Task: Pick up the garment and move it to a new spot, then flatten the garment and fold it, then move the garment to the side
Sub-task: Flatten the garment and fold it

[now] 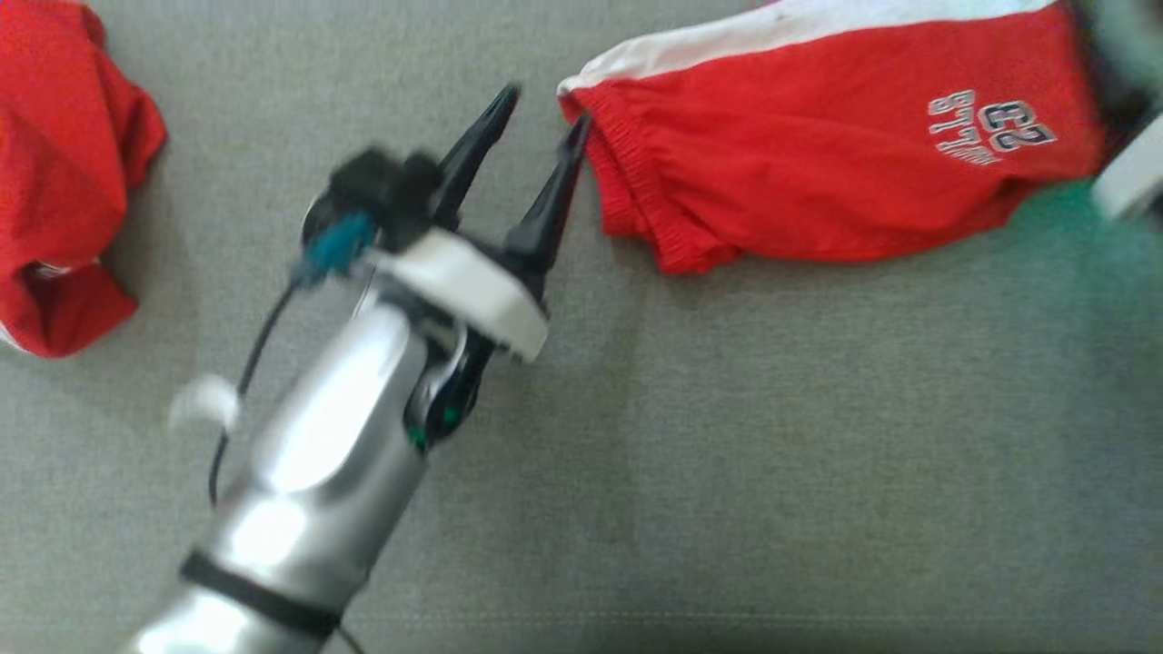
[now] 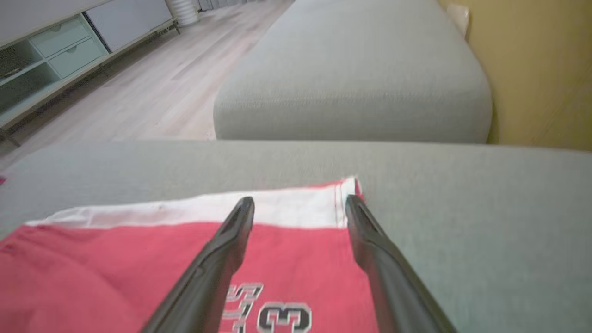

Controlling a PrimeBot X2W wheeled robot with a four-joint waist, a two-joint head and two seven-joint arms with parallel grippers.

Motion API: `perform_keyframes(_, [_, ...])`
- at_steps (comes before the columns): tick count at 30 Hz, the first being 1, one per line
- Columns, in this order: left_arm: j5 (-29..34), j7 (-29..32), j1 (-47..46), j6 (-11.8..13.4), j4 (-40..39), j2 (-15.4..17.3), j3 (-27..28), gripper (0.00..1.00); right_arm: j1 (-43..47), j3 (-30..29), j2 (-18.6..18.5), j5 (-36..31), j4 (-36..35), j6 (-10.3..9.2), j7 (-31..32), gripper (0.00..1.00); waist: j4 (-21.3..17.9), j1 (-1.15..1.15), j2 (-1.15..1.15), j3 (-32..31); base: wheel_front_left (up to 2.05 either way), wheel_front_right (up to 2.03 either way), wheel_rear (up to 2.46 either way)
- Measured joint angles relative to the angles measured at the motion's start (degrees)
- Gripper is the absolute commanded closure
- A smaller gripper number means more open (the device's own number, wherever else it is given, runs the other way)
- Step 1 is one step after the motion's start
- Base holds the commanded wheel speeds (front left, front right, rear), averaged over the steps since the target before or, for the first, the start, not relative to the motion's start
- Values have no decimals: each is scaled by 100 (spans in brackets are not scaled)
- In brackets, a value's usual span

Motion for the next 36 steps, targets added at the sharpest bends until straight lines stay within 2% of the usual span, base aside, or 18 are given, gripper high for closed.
perform_keyframes(4, [547, -5, 880, 430, -638, 26, 492, 0, 656, 88, 209, 119, 144, 0, 1, 0, -53, 0, 0, -288, 0, 0, 0])
perform_keyframes(6, [761, -5, 1311, 563, -1000, 15, 726, 0, 783, 12, 264, 112, 376, 0, -2, 0, -50, 0, 0, -409, 0, 0, 0])
perform_keyframes(12, [1429, -9, 2497, 638, -2154, -146, 1339, 0, 777, -513, 499, -291, 1502, -1, -7, 0, 275, 0, 0, -597, 0, 0, 0])
perform_keyframes(15, [1580, -10, 2928, 634, -2277, -193, 1451, 0, 652, -722, 591, -476, 2025, 0, -5, 0, 469, 0, 0, -615, 0, 0, 0])
perform_keyframes(21, [1766, -10, 3274, 595, -2414, -291, 1495, 0, 233, -1106, 512, -925, 3229, -1, -2, 0, 919, 0, 0, -566, 0, 0, 0])
perform_keyframes(26, [1901, -10, 3296, 601, -2499, -308, 1494, 0, 83, -1254, 624, -962, 3620, -1, -56, 0, 1221, 0, 0, -499, 0, 0, 0])
perform_keyframes(30, [1906, -10, 3437, 613, -2559, -314, 1495, 0, -36, -1241, 709, -961, 3740, -1, 65, 1, 1299, 0, 0, -502, 0, 0, 0])
perform_keyframes(32, [1906, -10, 3492, 615, -2566, -315, 1492, 0, -36, -1220, 709, -943, 3762, -1, 196, 55, 1307, 0, 0, -516, 0, 0, 0])
perform_keyframes(34, [1907, -10, 3505, 638, -2566, -315, 1494, 0, -53, -1211, 725, -883, 3762, -1, 359, 100, 1298, 0, 0, -533, 0, 0, 0])
perform_keyframes(36, [1907, -10, 3504, 664, -2566, -318, 1496, 0, -77, -1179, 765, -827, 3737, 0, 503, 100, 1264, 0, 0, -547, 0, 0, 0])
